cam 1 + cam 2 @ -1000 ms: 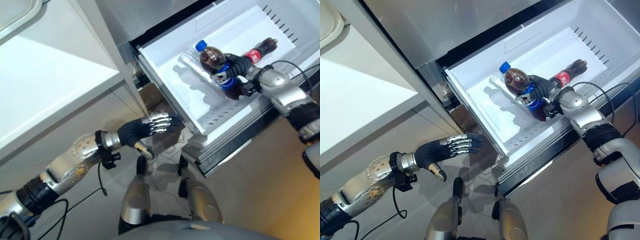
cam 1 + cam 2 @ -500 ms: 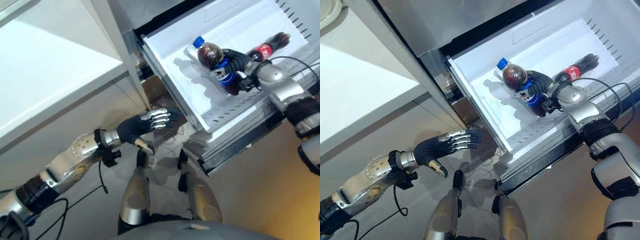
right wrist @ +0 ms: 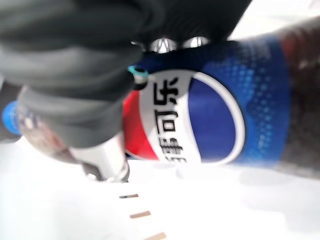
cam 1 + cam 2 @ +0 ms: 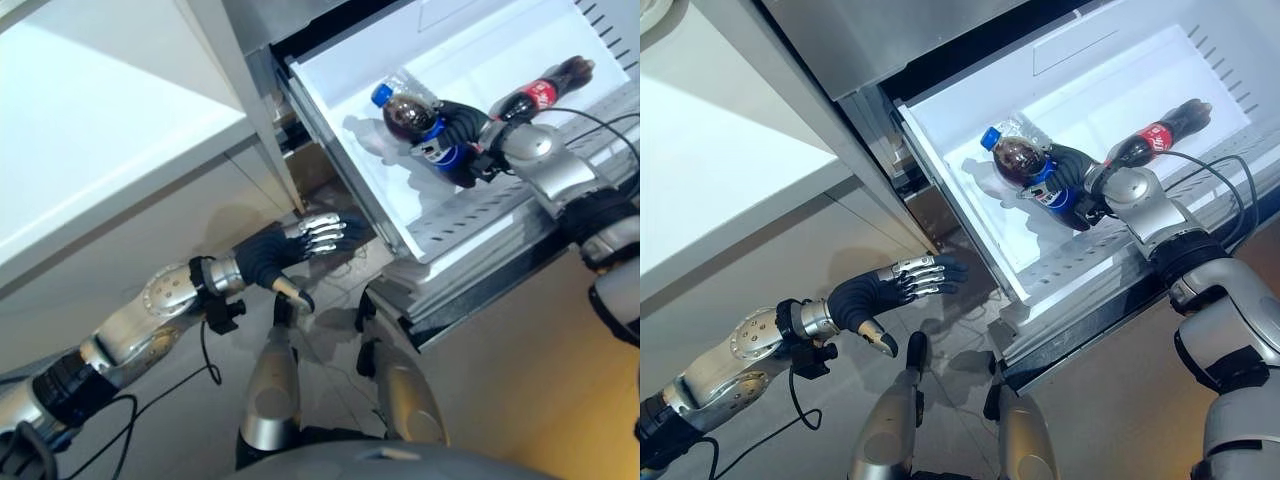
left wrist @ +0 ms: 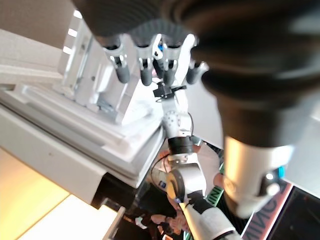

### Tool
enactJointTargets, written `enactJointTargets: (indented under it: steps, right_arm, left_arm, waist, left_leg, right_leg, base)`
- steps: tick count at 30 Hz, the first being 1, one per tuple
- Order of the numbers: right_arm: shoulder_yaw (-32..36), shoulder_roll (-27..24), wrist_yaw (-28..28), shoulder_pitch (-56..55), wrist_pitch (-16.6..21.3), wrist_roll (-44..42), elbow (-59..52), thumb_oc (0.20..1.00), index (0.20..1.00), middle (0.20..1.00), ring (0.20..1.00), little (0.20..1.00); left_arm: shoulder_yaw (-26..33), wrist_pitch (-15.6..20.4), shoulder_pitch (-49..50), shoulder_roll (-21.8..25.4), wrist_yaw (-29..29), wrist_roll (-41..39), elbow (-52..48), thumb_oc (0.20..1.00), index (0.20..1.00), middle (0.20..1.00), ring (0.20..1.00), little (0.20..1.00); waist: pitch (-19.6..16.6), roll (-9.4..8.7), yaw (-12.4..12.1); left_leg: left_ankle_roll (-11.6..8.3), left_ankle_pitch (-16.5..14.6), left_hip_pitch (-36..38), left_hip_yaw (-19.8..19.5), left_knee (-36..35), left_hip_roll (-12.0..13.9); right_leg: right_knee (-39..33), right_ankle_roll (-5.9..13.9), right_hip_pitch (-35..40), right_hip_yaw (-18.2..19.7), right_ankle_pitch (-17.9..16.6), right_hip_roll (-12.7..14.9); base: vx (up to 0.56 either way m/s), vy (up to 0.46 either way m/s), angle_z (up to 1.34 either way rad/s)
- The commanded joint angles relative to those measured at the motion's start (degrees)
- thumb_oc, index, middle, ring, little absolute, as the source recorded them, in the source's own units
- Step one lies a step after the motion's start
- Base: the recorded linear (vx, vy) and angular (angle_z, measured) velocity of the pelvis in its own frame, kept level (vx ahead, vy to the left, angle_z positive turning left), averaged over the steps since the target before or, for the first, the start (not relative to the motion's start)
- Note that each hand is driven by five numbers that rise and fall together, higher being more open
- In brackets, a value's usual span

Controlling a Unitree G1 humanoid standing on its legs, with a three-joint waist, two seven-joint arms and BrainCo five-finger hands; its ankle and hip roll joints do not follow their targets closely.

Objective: Take the drinks into the refrigerator

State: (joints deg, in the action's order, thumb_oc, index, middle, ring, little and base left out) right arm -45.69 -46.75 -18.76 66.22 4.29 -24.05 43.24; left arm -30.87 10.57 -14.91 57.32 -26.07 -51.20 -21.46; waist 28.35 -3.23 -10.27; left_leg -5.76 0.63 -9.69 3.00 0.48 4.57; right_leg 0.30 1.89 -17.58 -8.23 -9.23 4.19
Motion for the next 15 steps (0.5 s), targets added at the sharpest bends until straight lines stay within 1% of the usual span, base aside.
enactJointTargets:
  steps: [1,7,9,15]
  right_arm:
    - [-3.3,4.76,1.45,-0.7,4.07,-0.45,1.34,0.2,0.2,0.2,0.2,0.2]
    - [-3.98,6.72,2.07,1.38,4.1,2.21,4.59,0.2,0.2,0.2,0.2,0.2]
    - [-4.55,7.91,2.15,2.36,3.7,4.27,7.01,0.2,0.2,0.2,0.2,0.2]
    - [-5.15,9.56,2.13,3.52,3.17,6.31,9.05,0.2,0.2,0.2,0.2,0.2]
  left_arm:
    - [0.49,3.06,1.23,-0.38,0.13,1.17,-8.42,1.0,1.0,1.0,1.0,1.0]
    - [1.01,3.0,1.28,-0.26,0.73,1.33,-9.16,1.0,1.0,1.0,1.0,1.0]
    - [1.19,3.01,1.51,-0.15,1.04,1.61,-9.41,1.0,1.0,1.0,1.0,1.0]
    - [1.96,2.71,2.07,-0.25,1.48,2.19,-9.84,1.0,1.0,1.0,1.0,1.0]
  waist:
    - [1.45,3.95,-0.25]
    - [1.45,3.85,-0.27]
    - [1.45,3.73,-0.31]
    - [1.45,3.35,-0.21]
  left_leg:
    - [2.88,3.04,-0.83,-2.47,-4.69,0.18]
    - [2.83,3.26,-1.96,-2.72,-4.84,0.27]
    - [2.85,3.34,-2.43,-2.76,-4.86,0.28]
    - [2.85,3.55,-3.44,-3.03,-4.96,0.24]
  right_leg:
    - [13.86,4.25,-5.61,0.26,6.28,1.45]
    - [13.75,4.18,-6.82,0.09,6.11,1.23]
    - [13.76,4.16,-7.27,0.1,5.96,1.17]
    - [13.62,4.14,-8.07,-0.01,5.73,1.11]
  base:
    - [0.0,0.0,0.0]
    - [0.0,0.0,0.0]
    - [-0.01,-0.007,0.03]
    - [0.0,-0.001,0.01]
